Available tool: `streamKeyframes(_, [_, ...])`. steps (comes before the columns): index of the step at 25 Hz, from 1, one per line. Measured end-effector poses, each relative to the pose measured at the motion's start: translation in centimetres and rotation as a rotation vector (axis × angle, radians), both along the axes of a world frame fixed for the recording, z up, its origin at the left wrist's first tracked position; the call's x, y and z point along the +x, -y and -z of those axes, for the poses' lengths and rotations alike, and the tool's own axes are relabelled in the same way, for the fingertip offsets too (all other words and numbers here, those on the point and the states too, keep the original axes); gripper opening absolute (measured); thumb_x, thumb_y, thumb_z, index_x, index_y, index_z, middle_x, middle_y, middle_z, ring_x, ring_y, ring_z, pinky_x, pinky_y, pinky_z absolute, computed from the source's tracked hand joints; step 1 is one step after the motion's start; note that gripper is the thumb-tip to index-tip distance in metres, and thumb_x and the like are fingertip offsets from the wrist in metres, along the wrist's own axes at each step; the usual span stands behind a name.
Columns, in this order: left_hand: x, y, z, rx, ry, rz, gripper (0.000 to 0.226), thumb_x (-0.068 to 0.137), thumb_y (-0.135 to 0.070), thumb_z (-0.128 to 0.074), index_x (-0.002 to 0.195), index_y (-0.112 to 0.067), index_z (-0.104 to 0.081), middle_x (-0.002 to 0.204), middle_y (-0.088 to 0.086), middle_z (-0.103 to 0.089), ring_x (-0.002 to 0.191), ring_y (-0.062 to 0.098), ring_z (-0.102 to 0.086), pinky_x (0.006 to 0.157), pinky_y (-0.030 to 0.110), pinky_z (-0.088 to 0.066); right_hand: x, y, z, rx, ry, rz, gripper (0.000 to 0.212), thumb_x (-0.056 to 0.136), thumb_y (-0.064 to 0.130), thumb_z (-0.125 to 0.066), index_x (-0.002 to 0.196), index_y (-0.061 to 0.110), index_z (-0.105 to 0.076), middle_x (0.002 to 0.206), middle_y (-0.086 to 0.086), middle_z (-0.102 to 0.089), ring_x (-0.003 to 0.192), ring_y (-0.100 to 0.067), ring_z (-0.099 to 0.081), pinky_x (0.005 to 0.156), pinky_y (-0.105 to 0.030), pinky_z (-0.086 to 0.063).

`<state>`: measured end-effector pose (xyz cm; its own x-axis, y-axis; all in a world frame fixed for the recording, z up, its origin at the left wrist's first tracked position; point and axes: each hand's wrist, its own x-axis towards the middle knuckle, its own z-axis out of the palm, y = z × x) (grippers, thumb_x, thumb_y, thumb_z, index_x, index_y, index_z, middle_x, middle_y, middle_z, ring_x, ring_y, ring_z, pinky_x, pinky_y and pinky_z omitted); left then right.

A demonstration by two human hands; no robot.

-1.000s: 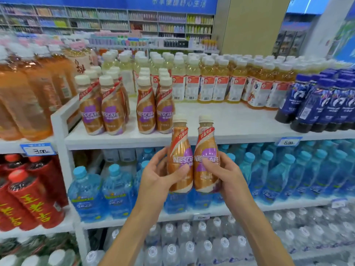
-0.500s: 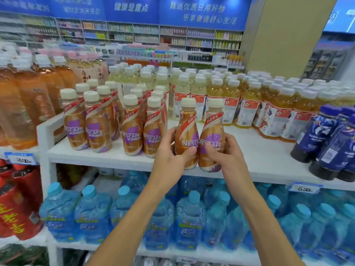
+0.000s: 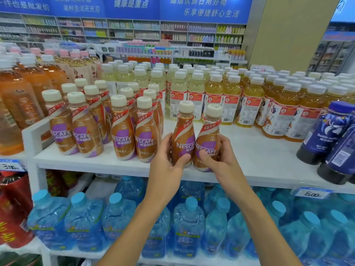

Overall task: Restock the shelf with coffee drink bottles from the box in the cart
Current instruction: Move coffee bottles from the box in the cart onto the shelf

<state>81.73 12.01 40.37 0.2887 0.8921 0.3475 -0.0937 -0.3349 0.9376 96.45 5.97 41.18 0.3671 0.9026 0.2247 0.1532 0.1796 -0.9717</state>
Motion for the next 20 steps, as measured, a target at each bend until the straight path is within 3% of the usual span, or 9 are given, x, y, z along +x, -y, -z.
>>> streamKeyframes(2, [-0.1, 0.4, 0.3, 0.040, -0.070, -0.071, 0.059, 0.081, -0.022, -0.084, 0.124, -0.046, -0.052, 0.119, -0.024, -0.062, 0.112, -0.004, -0.062, 0.095, 0.023, -0.053, -0.1, 0.5, 0.4, -0.009, 0.111, 0.130, 0.064, 0.084, 0.037, -0.080, 0.139, 0.034, -0.046, 0.125, 0.020, -0.062, 0.117, -0.002, -0.059, 0.095, -0.024, -0.050])
streamKeyframes(4, [0.0, 0.3, 0.5, 0.090, -0.165, -0.180, 0.062, 0.076, -0.037, -0.087, 0.129, -0.040, -0.054, 0.120, -0.020, -0.057, 0.110, 0.004, -0.063, 0.092, 0.029, -0.056, -0.4, 1.2, 0.3, -0.024, 0.190, 0.263, 0.082, 0.071, 0.051, -0.086, 0.140, 0.035, -0.045, 0.127, 0.020, -0.058, 0.115, 0.002, -0.057, 0.093, -0.022, -0.050])
streamKeyframes(6, [-0.1, -0.1, 0.7, 0.106, -0.230, -0.228, 0.065, 0.078, -0.041, -0.084, 0.135, -0.035, -0.052, 0.121, -0.018, -0.053, 0.111, 0.006, -0.061, 0.093, 0.032, -0.056, -0.8, 1.4, 0.4, -0.009, 0.202, 0.310, 0.075, 0.067, 0.047, -0.089, 0.130, 0.034, -0.051, 0.118, 0.019, -0.062, 0.104, 0.006, -0.060, 0.088, -0.023, -0.054])
streamKeyframes(9, [-0.3, -0.2, 0.6, 0.099, -0.213, -0.151, 0.055, 0.086, -0.025, -0.078, 0.135, -0.032, -0.053, 0.121, -0.016, -0.063, 0.110, 0.000, -0.062, 0.093, 0.025, -0.055, -0.8, 1.3, 0.1, 0.006, 0.187, 0.307, 0.052, 0.075, 0.029, -0.088, 0.115, 0.037, -0.055, 0.110, 0.020, -0.066, 0.097, 0.010, -0.062, 0.088, -0.023, -0.055])
streamKeyframes(14, [-0.5, 0.3, 0.6, 0.092, -0.221, -0.145, 0.051, 0.092, -0.018, -0.071, 0.138, -0.028, -0.051, 0.117, -0.019, -0.066, 0.106, -0.009, -0.061, 0.083, 0.004, -0.046, -0.6, 1.5, 0.3, 0.003, 0.166, 0.263, 0.049, 0.081, 0.027, -0.084, 0.121, 0.038, -0.058, 0.117, 0.021, -0.067, 0.103, 0.009, -0.062, 0.091, -0.023, -0.055])
streamKeyframes(20, [0.1, 0.6, 0.8, 0.172, -0.360, -0.310, 0.061, 0.088, -0.037, -0.075, 0.141, -0.024, -0.050, 0.127, -0.009, -0.057, 0.115, 0.009, -0.056, 0.096, 0.030, -0.051, -1.5, 1.9, 0.8, 0.031, 0.148, 0.325, 0.054, 0.081, 0.030, -0.084, 0.128, 0.032, -0.058, 0.117, 0.021, -0.066, 0.100, 0.010, -0.064, 0.085, -0.020, -0.056])
